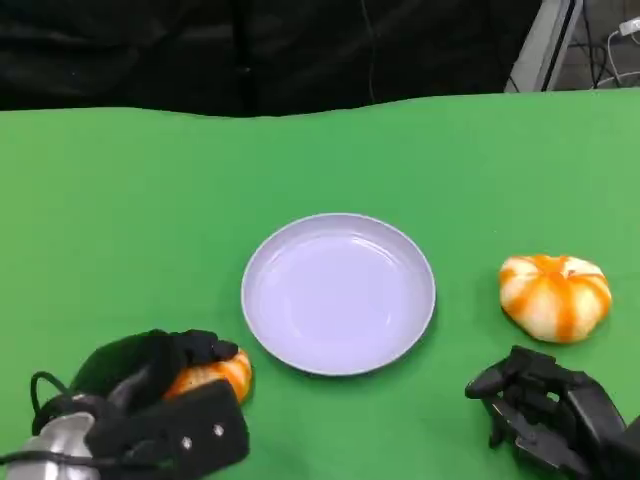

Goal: Grasp the bread from the table and place it into the plate.

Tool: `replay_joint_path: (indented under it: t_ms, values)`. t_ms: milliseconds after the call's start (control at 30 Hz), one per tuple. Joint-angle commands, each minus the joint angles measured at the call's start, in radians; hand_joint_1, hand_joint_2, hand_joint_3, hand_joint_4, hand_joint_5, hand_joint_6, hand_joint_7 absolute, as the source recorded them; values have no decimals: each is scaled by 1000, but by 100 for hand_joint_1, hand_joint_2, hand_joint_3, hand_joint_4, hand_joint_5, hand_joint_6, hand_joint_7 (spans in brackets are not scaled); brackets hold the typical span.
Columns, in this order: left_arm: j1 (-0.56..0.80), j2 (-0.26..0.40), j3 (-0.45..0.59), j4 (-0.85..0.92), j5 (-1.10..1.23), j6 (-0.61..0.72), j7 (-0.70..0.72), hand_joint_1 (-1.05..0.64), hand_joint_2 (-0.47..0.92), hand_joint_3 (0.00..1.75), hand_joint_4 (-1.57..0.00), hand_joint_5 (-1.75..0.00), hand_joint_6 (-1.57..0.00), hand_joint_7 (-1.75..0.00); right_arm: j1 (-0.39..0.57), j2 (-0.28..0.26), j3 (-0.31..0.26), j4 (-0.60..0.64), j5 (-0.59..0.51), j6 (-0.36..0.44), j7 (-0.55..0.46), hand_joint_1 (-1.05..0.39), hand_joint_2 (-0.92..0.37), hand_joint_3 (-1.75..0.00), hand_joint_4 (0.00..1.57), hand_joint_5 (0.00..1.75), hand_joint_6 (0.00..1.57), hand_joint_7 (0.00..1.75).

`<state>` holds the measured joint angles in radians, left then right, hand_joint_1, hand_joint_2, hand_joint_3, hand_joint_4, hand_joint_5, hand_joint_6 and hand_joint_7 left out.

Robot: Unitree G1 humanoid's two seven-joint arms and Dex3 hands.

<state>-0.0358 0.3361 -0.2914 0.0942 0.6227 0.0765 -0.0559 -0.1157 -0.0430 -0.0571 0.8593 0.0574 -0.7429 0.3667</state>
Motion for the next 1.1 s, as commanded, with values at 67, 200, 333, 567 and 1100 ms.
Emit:
replay_joint_path:
  t_ms: [67,200,333,567,1100]
  values:
    - [29,0,-32,93,103,-69,235,-7,89,1,-85,-153,-141,-6,9,-9,0,0,6,8,-4,-27,-92,-45,65,173,76,106]
    - [26,-7,-32,146,135,-130,382,-8,91,12,-76,-173,-100,-100,8,-9,0,2,6,5,-3,-28,-92,-45,65,173,76,106]
    - [28,-10,-20,174,134,-180,470,-9,90,17,-78,-175,-74,-149,6,-8,-1,6,5,3,-4,-27,-92,-45,66,172,76,105]
    - [44,-5,7,137,125,-214,518,-11,83,27,-80,-175,-88,-122,3,-7,-1,12,5,1,-4,-28,-92,-45,66,174,76,105]
    - [109,-4,114,-171,143,-230,517,-6,36,107,-84,-168,-98,-108,-6,-6,-1,31,5,-2,-6,-28,-92,-45,66,174,76,105]
